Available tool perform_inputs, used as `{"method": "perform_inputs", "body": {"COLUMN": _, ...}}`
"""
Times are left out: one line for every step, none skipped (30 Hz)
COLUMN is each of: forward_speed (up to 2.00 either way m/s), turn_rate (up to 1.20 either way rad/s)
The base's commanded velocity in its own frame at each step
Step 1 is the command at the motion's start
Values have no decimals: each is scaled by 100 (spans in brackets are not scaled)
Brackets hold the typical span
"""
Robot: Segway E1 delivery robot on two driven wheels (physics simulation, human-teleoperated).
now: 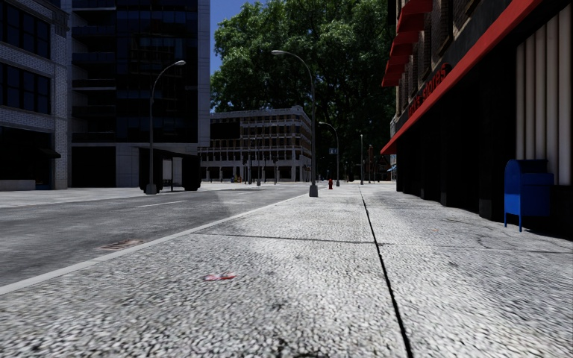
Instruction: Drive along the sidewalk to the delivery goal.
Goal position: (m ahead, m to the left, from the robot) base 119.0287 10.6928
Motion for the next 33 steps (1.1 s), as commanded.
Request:
{"method": "perform_inputs", "body": {"forward_speed": 0, "turn_rate": 0}}
{"method": "perform_inputs", "body": {"forward_speed": 0, "turn_rate": 0}}
{"method": "perform_inputs", "body": {"forward_speed": 0, "turn_rate": 0}}
{"method": "perform_inputs", "body": {"forward_speed": 0, "turn_rate": 0}}
{"method": "perform_inputs", "body": {"forward_speed": 0, "turn_rate": 0}}
{"method": "perform_inputs", "body": {"forward_speed": 0, "turn_rate": 0}}
{"method": "perform_inputs", "body": {"forward_speed": 0, "turn_rate": 0}}
{"method": "perform_inputs", "body": {"forward_speed": 0, "turn_rate": 0}}
{"method": "perform_inputs", "body": {"forward_speed": 0, "turn_rate": 0}}
{"method": "perform_inputs", "body": {"forward_speed": 0, "turn_rate": 0}}
{"method": "perform_inputs", "body": {"forward_speed": 0, "turn_rate": 0}}
{"method": "perform_inputs", "body": {"forward_speed": 0, "turn_rate": 0}}
{"method": "perform_inputs", "body": {"forward_speed": 0, "turn_rate": 0}}
{"method": "perform_inputs", "body": {"forward_speed": 0, "turn_rate": 0}}
{"method": "perform_inputs", "body": {"forward_speed": 0, "turn_rate": 0}}
{"method": "perform_inputs", "body": {"forward_speed": 0, "turn_rate": 0}}
{"method": "perform_inputs", "body": {"forward_speed": 0, "turn_rate": 0}}
{"method": "perform_inputs", "body": {"forward_speed": 0, "turn_rate": 0}}
{"method": "perform_inputs", "body": {"forward_speed": 0, "turn_rate": 0}}
{"method": "perform_inputs", "body": {"forward_speed": 0, "turn_rate": 0}}
{"method": "perform_inputs", "body": {"forward_speed": 0, "turn_rate": 0}}
{"method": "perform_inputs", "body": {"forward_speed": 0, "turn_rate": 0}}
{"method": "perform_inputs", "body": {"forward_speed": 0, "turn_rate": 0}}
{"method": "perform_inputs", "body": {"forward_speed": 0, "turn_rate": 0}}
{"method": "perform_inputs", "body": {"forward_speed": 0, "turn_rate": 0}}
{"method": "perform_inputs", "body": {"forward_speed": 0, "turn_rate": 0}}
{"method": "perform_inputs", "body": {"forward_speed": 0, "turn_rate": 0}}
{"method": "perform_inputs", "body": {"forward_speed": 0, "turn_rate": 0}}
{"method": "perform_inputs", "body": {"forward_speed": 0, "turn_rate": 0}}
{"method": "perform_inputs", "body": {"forward_speed": 0, "turn_rate": 0}}
{"method": "perform_inputs", "body": {"forward_speed": 66, "turn_rate": 0}}
{"method": "perform_inputs", "body": {"forward_speed": 66, "turn_rate": 0}}
{"method": "perform_inputs", "body": {"forward_speed": 179, "turn_rate": 0}}
